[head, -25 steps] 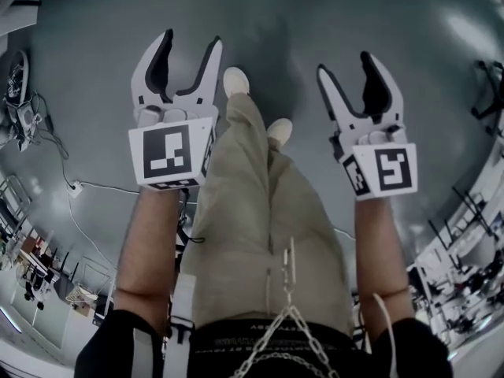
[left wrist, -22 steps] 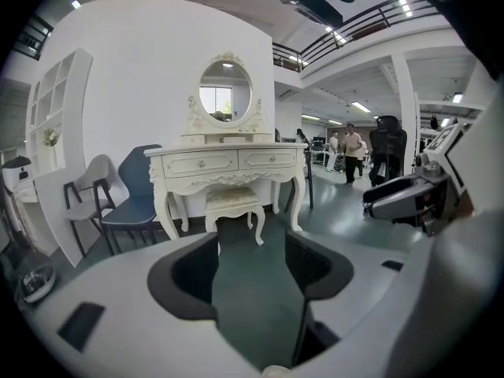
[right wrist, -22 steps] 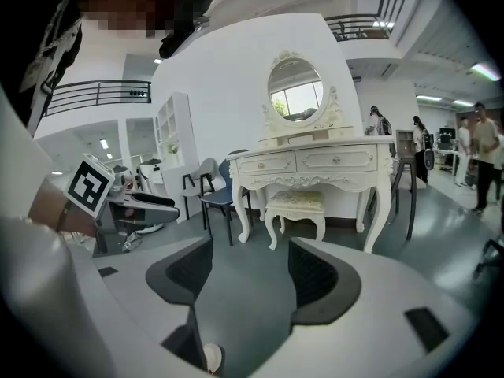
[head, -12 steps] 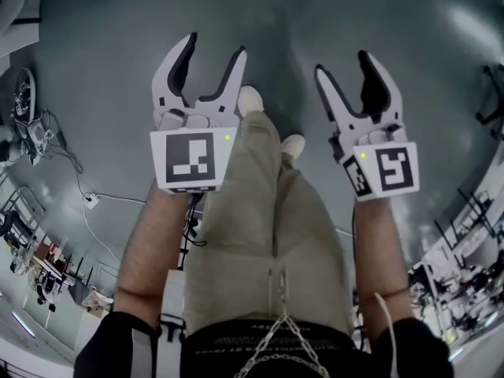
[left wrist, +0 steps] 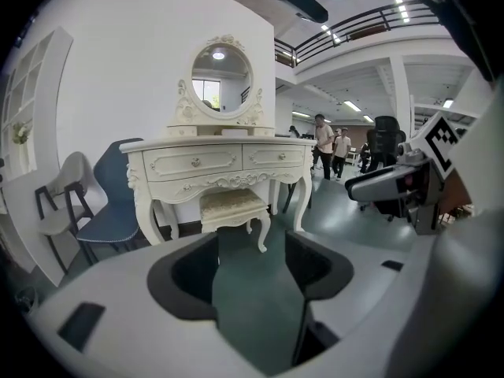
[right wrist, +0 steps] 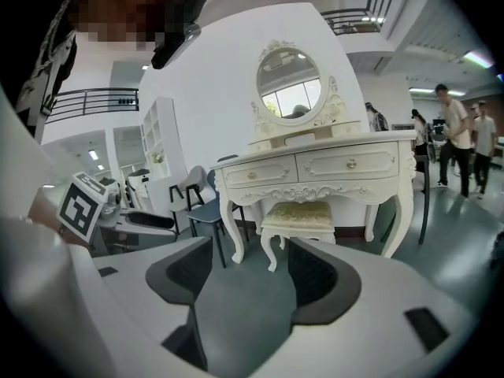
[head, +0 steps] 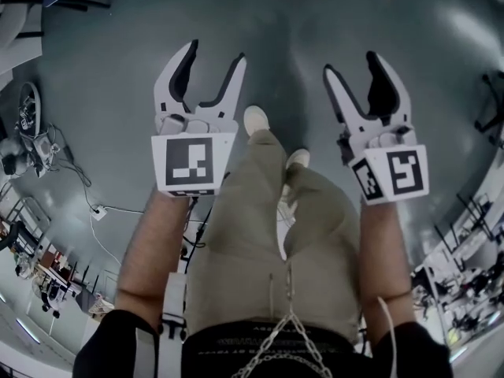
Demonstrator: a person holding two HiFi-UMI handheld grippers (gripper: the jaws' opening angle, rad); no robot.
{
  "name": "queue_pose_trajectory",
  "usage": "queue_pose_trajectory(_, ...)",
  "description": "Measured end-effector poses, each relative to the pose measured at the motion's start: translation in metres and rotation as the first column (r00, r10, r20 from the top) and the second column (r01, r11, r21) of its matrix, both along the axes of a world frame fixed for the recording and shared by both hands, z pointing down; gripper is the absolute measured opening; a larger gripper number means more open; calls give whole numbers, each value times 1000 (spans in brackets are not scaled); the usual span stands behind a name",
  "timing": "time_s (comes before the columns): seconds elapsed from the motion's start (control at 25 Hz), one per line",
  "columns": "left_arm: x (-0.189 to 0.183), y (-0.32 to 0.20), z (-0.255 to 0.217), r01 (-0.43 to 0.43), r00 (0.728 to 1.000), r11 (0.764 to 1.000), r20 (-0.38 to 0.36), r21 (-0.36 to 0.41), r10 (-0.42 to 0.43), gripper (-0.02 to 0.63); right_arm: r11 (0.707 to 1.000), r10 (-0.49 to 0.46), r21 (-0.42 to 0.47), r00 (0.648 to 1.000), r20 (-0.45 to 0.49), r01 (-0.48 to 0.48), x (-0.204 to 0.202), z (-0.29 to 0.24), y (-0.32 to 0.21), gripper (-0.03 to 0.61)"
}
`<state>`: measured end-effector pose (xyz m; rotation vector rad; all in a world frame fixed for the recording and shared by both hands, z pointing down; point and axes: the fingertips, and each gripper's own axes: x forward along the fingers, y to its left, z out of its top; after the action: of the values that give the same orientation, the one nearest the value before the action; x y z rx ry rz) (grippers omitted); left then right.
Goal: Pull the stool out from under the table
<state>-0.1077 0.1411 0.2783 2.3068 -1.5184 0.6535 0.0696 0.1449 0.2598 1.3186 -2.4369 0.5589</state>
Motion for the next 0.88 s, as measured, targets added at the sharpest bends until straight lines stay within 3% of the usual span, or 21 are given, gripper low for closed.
queue_pose_trajectory(0.16,1,-18,12,-8,1000,1000,-4,-22,8,250,999,42,1,999,20,-42,10,1,-25,276)
queue_pose_trajectory(0.36,-17,-36,34,63,997,995,-36,-76,-66,250,999,24,-34,999,31,-23,4,27,-43,276)
queue_pose_trajectory(0.52,-11,-54,20,94,996,996,2,-1,-94,250,998,-23,-54,1000,15,23,9,37,-55,276)
queue_pose_trajectory(0.88,5,-94,17,149,989,989,-17,-19,-150,250,996,-71,-54,997,16,72,24,29,-107,276)
